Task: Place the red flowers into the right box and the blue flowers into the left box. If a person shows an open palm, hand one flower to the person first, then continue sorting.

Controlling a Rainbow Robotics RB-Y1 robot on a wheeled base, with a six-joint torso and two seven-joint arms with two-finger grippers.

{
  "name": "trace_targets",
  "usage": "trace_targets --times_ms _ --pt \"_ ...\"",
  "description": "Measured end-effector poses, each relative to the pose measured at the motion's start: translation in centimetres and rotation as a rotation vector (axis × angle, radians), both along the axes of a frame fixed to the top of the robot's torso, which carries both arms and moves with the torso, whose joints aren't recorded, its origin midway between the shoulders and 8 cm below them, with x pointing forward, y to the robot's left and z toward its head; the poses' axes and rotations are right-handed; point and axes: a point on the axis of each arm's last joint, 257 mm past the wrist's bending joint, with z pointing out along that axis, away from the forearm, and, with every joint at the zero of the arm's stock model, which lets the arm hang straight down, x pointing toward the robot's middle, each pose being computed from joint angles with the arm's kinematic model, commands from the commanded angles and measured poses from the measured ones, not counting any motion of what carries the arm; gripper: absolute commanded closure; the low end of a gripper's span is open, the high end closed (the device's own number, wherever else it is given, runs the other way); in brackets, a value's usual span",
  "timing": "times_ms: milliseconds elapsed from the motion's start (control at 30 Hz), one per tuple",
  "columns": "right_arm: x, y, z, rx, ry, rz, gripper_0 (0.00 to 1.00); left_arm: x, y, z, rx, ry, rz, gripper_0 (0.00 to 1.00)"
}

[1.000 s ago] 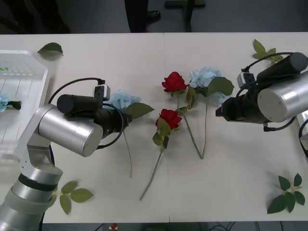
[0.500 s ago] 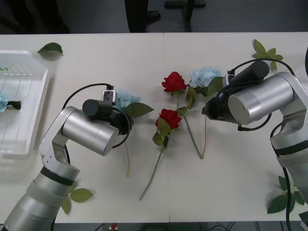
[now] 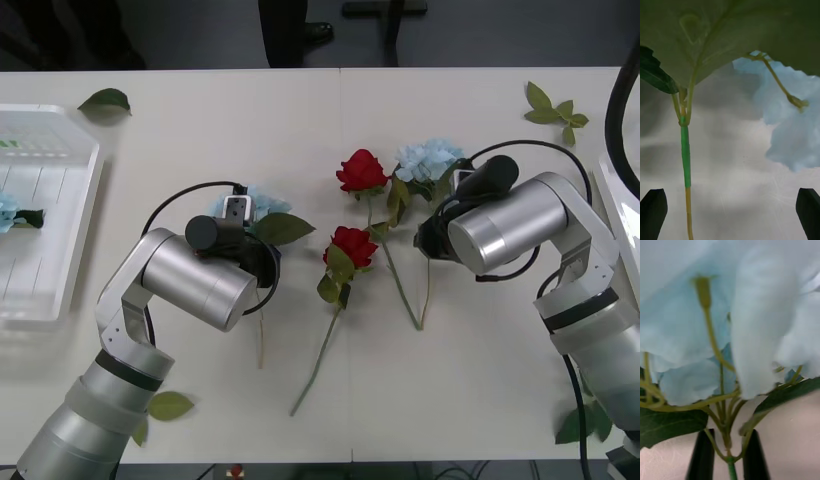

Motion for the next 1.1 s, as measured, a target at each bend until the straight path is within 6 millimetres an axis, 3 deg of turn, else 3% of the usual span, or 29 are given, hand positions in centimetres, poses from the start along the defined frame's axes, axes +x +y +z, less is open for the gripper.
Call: trace_targets --times_ms 200,267,300,333,400,500,633,833,933,1100 --pt "0.2 0.5 -1.0 0.004 0.003 -0.008 0.04 0.2 0.5 0.2 0.004 -0.005 0.007 1.0" --pt "0.2 0.7 -1.1 0.005 0.006 -0.007 0.25 0.2 1.7 0.8 0.013 0.0 0.029 1.0" --pt "0.2 0.8 -1.1 0.003 0.006 -0.005 0.31 0.0 2.6 1.2 0.02 0.011 0.042 1.0" --pt "0.2 0.9 -1.0 -0.002 0.004 -0.002 0.73 -0.2 3.4 1.9 0.024 0.024 0.052 1.0" --pt "0.2 1.0 -1.1 -0.015 0.002 0.006 0.88 -0.4 5.1 3.5 0.035 0.038 0.049 1.0" --pt "0.1 1.3 -1.2 -0.021 0.004 0.015 0.99 -0.4 8.6 7.1 0.058 0.042 0.046 1.0" --pt "0.1 1.4 -1.3 -0.012 0.004 0.003 1.0 0.3 14.4 12.8 0.05 0.007 0.123 1.0" --pt "0.1 1.4 -1.3 0.004 0.003 -0.022 1.0 0.5 23.2 19.1 0.148 -0.033 0.175 1.0" --pt "0.1 1.3 -1.2 0.005 0.003 -0.023 1.0 0.3 27.1 20.7 0.177 -0.043 0.18 1.0" --pt "0.3 0.7 -1.0 -0.005 -0.003 -0.027 1.0 0.1 34.2 21.2 0.147 -0.049 0.255 1.0"
